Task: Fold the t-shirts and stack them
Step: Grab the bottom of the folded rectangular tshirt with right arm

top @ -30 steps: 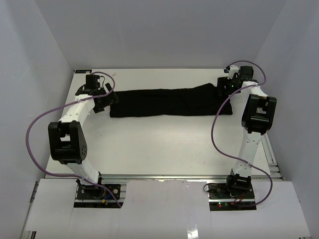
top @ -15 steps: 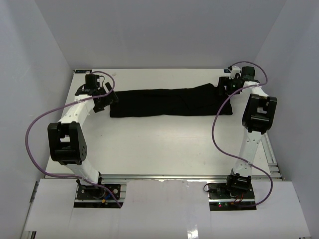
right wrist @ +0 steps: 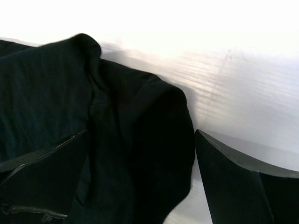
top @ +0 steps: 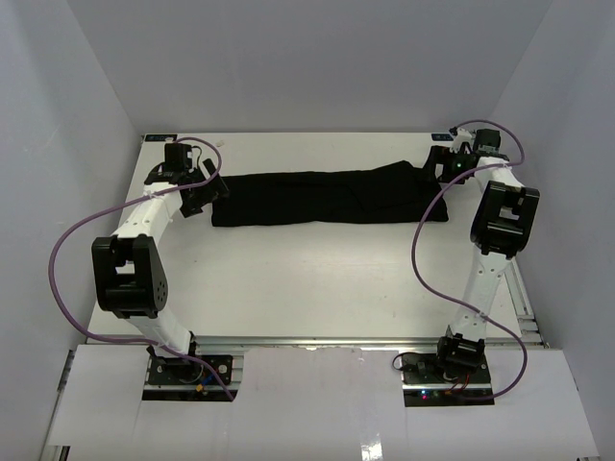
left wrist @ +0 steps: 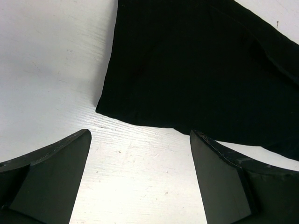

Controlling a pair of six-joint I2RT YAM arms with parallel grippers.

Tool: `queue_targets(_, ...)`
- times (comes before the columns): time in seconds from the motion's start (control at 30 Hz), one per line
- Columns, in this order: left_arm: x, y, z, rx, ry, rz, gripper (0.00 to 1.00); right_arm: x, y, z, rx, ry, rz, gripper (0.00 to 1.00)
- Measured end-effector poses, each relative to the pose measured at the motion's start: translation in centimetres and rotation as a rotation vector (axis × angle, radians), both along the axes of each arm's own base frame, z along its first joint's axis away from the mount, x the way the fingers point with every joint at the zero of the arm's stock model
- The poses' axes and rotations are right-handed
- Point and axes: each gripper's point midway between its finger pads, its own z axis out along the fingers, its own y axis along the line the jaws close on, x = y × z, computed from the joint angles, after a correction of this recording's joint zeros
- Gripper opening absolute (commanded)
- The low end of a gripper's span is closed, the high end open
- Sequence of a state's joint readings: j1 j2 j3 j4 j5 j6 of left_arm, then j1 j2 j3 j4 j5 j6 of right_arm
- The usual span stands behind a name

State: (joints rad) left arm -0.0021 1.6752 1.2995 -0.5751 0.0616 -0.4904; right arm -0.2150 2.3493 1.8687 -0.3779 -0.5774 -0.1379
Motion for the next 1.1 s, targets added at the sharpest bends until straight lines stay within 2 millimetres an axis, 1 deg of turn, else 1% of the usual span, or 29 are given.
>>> queue_targets(0.43, 0.0, -0.1, 0.0, -0.004, 0.0, -0.002, 0.98, -0.2, 1.6, 0.2, 0.093, 0.0, 0.059, 1.0)
queue_targets(0.67, 0.0, -0.1, 0.0, -0.007, 0.001, -0.001, 0.98, -0.1, 2.5, -0.1, 0.064, 0.001, 0.071, 1.0)
queue_targets(0.83, 0.0, -0.1, 0.0, -0.007, 0.001, -0.001, 0.98, -0.1, 2.6, -0.2, 0.035, -0.004, 0.065, 1.0)
queue_targets(0.9, 0.0, -0.1, 0.0, -0.007, 0.001, -0.001, 0.98, -0.2, 2.6, -0.2, 0.031, -0.009, 0.069, 0.94)
queue_targets(1.03, 0.0, -0.1, 0.0, -0.008, 0.001, 0.0, 0.98, -0.3, 2.8, -0.4, 0.014, -0.016, 0.081, 0.89)
queue_targets(1.1, 0.0, -0.1, 0.0, -0.008, 0.001, 0.0, 0.98, -0.4, 3.1, -0.4, 0.009, -0.016, 0.088, 0.83)
